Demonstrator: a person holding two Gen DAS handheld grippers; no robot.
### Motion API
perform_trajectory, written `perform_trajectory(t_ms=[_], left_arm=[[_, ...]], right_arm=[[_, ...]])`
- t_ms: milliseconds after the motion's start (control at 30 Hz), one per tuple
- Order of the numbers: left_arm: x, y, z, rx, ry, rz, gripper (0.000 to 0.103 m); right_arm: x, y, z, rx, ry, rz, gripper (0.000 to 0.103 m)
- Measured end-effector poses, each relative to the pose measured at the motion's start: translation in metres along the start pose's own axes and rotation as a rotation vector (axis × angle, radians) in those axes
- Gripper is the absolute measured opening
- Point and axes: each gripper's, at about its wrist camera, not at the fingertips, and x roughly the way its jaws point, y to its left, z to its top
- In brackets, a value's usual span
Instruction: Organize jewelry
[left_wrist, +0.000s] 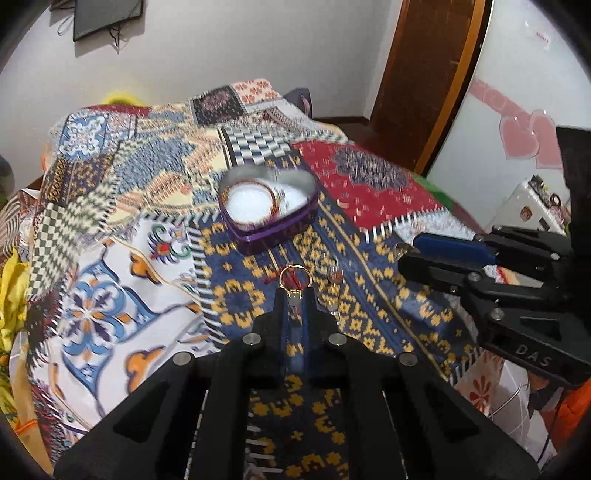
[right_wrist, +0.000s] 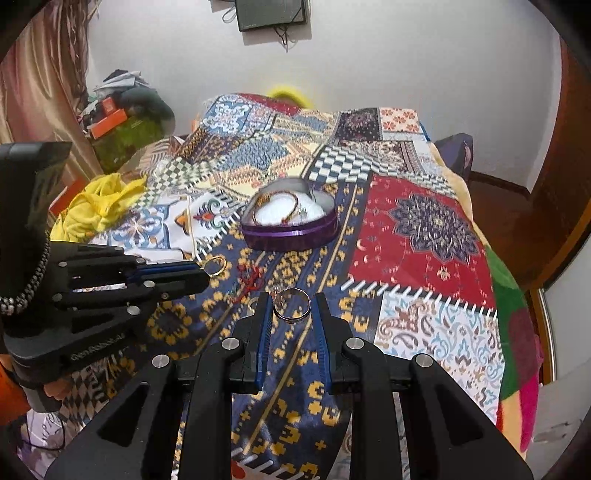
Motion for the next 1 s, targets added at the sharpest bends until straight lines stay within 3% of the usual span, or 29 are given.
perform_trajectory(t_ms=[233, 533, 833, 1000], left_arm=[[-0.017, 0.01, 0.022, -0.011, -0.081, 0.008, 0.005], [-0.011, 0.028, 0.046, -0.024, -0.116, 0.017, 0.005], [0.016, 0.036, 0.059, -0.031, -0.094, 0.002, 0.005], [0.042, 0.044, 0.066, -0.066, -0.043, -0.032, 0.005]], right_arm=[[-0.002, 0.003, 0.018, 0.003, -0.048, 0.01, 0.019], [0.009, -0.001, 0.042, 0.014, -0.088, 0.015, 0.019], [0.038, -0.011, 0.063, 0.028, -0.073, 0.011, 0.019], [0.057, -0.019, 0.068, 0.039, -0.036, -0.008, 0.019]])
